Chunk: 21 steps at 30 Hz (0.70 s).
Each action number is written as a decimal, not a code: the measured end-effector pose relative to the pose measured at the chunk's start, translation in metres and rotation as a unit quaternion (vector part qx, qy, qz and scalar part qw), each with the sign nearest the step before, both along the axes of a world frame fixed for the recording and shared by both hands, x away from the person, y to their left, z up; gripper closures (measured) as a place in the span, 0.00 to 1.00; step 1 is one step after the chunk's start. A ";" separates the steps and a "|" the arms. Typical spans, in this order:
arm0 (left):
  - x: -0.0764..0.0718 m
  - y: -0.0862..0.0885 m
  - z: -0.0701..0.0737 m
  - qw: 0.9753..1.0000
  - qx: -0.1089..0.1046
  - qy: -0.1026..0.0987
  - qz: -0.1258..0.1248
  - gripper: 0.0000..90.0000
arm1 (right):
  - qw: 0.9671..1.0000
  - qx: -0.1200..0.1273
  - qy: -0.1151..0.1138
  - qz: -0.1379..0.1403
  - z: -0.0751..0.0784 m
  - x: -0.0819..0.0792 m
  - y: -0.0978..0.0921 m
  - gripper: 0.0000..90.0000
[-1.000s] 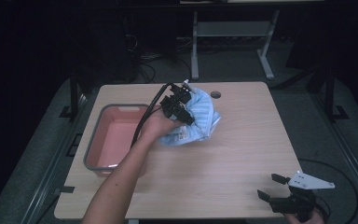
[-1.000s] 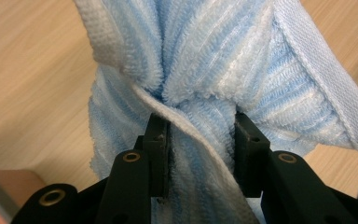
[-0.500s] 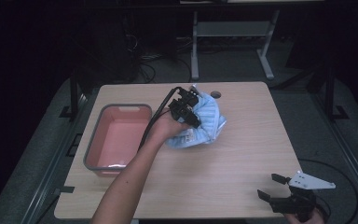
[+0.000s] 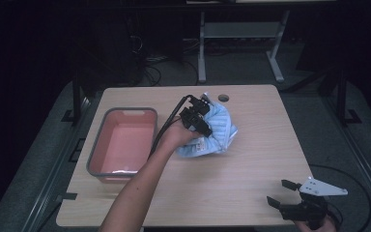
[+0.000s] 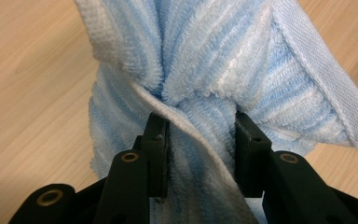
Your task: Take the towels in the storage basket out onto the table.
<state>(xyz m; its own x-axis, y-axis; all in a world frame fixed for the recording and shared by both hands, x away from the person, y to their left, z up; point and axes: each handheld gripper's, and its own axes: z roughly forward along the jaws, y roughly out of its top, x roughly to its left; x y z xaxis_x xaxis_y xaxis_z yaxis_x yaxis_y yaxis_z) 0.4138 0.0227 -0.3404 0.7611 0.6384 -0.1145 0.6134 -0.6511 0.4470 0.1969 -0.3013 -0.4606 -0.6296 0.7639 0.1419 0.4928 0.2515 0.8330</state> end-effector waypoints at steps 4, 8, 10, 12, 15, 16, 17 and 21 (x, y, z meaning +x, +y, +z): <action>0.002 -0.001 -0.007 1.000 -0.003 0.003 0.003 0.70 | 1.000 0.001 0.001 0.000 -0.001 0.001 0.000 0.16; 0.004 -0.002 -0.014 1.000 -0.007 0.007 -0.001 0.70 | 1.000 0.002 0.002 0.000 -0.002 0.002 0.000 0.16; 0.004 -0.003 -0.015 1.000 -0.005 0.009 -0.001 0.70 | 1.000 0.001 0.003 -0.001 -0.002 0.002 0.000 0.16; 0.005 -0.005 -0.017 1.000 -0.005 0.010 -0.003 0.70 | 1.000 -0.002 0.003 0.000 -0.002 0.003 0.000 0.16; 0.007 -0.006 -0.020 1.000 -0.007 0.007 -0.003 0.70 | 1.000 -0.004 0.005 0.001 -0.003 0.003 0.000 0.16; 0.008 -0.007 -0.023 1.000 -0.012 0.008 0.000 0.70 | 1.000 -0.003 0.005 0.002 -0.003 0.003 0.000 0.16; 0.008 -0.007 -0.024 1.000 -0.015 0.009 0.003 0.70 | 1.000 -0.002 0.004 0.002 -0.003 0.003 0.001 0.16; 0.010 -0.007 -0.032 1.000 -0.018 0.015 0.006 0.70 | 1.000 -0.001 0.008 0.000 -0.003 0.003 0.001 0.16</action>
